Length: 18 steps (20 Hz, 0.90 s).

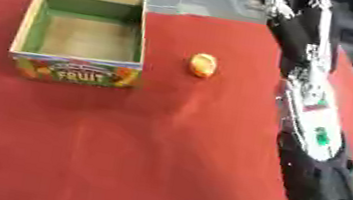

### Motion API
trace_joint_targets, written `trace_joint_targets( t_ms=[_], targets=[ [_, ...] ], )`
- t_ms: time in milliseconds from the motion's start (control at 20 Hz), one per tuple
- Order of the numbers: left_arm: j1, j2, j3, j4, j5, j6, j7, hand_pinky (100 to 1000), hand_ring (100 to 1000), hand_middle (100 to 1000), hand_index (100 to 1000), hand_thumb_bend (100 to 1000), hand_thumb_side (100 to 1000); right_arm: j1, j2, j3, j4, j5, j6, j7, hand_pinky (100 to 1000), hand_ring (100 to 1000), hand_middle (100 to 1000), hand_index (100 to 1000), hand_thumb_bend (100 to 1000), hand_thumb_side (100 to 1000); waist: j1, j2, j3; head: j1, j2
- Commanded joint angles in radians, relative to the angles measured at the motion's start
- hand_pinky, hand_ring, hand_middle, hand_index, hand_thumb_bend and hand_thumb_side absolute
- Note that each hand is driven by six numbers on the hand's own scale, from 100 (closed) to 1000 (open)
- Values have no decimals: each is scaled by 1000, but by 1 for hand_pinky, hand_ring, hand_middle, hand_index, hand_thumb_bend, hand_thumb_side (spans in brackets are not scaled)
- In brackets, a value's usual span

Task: Pick up objects on the table and place them in the box.

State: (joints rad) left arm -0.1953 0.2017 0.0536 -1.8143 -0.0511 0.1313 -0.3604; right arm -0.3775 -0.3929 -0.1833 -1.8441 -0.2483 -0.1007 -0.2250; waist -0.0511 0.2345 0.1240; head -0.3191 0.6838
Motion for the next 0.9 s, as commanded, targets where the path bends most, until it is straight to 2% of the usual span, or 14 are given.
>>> trace_joint_targets(
  t_ms=[50,250,450,600,650,700,900],
  targets=[
    [-7,10,1,-19,1,-2,-3,505,502,546,544,292,372,-18,-54,-1,-9,1,-2,4,641,798,686,783,230,277,1,-13,2,-4,-1],
    [-7,11,0,-18,1,-1,-5,505,502,547,545,291,372,-47,-126,16,12,2,-9,26,642,801,689,789,227,273,-1,-14,3,-6,-2],
    [-6,12,0,-18,0,-1,-5,505,503,546,545,291,372,-94,-211,35,80,20,-16,58,645,804,694,793,226,274,-3,-16,7,-7,-6],
    [-6,13,-2,-17,1,-1,-8,505,503,546,545,290,373,-146,-273,59,186,51,-19,94,645,808,701,802,220,279,-4,-20,11,-7,-6],
    [-6,13,-4,-17,1,-2,-9,506,503,547,545,289,377,-166,-291,68,230,66,-22,110,648,810,704,806,149,202,-4,-21,12,-6,-6],
    [-6,13,-5,-16,1,-2,-11,506,503,546,545,290,373,-187,-308,80,273,86,-25,129,649,812,709,810,216,285,-4,-23,13,-7,-6],
    [-3,17,-7,-14,1,-3,-13,506,504,546,545,288,372,-275,-358,132,461,186,-54,230,663,823,729,821,221,292,-7,-30,18,-9,-1]
  ],
)
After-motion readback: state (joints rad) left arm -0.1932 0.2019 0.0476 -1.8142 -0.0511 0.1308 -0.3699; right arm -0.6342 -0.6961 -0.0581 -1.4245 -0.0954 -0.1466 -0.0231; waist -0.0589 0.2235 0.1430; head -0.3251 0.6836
